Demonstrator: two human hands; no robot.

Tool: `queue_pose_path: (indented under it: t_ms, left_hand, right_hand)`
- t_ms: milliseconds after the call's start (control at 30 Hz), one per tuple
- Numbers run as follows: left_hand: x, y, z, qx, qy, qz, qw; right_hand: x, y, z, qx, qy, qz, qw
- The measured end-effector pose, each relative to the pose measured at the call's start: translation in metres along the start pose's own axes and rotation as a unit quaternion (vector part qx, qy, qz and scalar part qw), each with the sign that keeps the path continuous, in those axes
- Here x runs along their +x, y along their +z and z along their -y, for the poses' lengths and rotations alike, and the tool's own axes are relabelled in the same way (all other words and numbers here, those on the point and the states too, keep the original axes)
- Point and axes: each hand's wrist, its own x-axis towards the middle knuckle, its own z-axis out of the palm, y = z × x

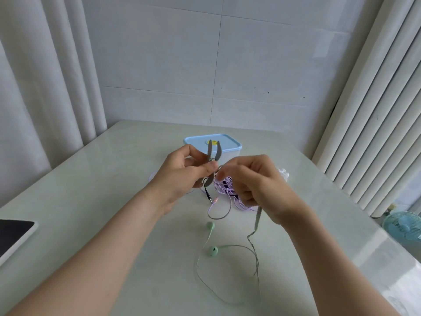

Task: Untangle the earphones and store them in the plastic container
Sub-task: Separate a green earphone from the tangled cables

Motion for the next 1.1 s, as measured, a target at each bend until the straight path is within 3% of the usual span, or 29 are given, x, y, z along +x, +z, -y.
queue_pose_path:
  t_ms: [167,333,533,633,800,967,1100]
  left_hand:
    - [-0.002,0.001,0.0,-0.026,0.018,0.096,0.995]
    - [-0.007,0.005,-0.001,0.061,0.05,0.147,0.986]
    - [-0.009,0.002,-0.003,0.07,0.05,0.184,0.979]
    - [-0.008,0.006,-0.005,0.003,0.084,0.14,0.987]
    - [0.0,0.003,-0.004,-0.048,0.099,0.041,0.993]
    - [0.002,0.006,-0.003,-0.113,0.048,0.013,0.992]
    - [0.001,0.008,-0.002,-0.122,0.034,-0.001,0.992]
  right_hand:
    - [0.004,-0.006,-0.001,0.055,-0.026,-0.118,0.991]
    - [0.004,-0.008,-0.002,-0.065,-0.066,-0.245,0.965]
    - [0.011,-0.015,-0.017,-0.102,-0.032,-0.302,0.947]
    - [0.013,-0.015,-0.02,-0.074,0.03,-0.262,0.962]
    - [0.012,-0.013,-0.021,-0.103,0.083,-0.104,0.986]
    - [0.007,-0.001,-0.014,-0.097,0.115,0.023,0.988]
    - [0.001,0.004,-0.004,-0.112,0.104,0.079,0.985]
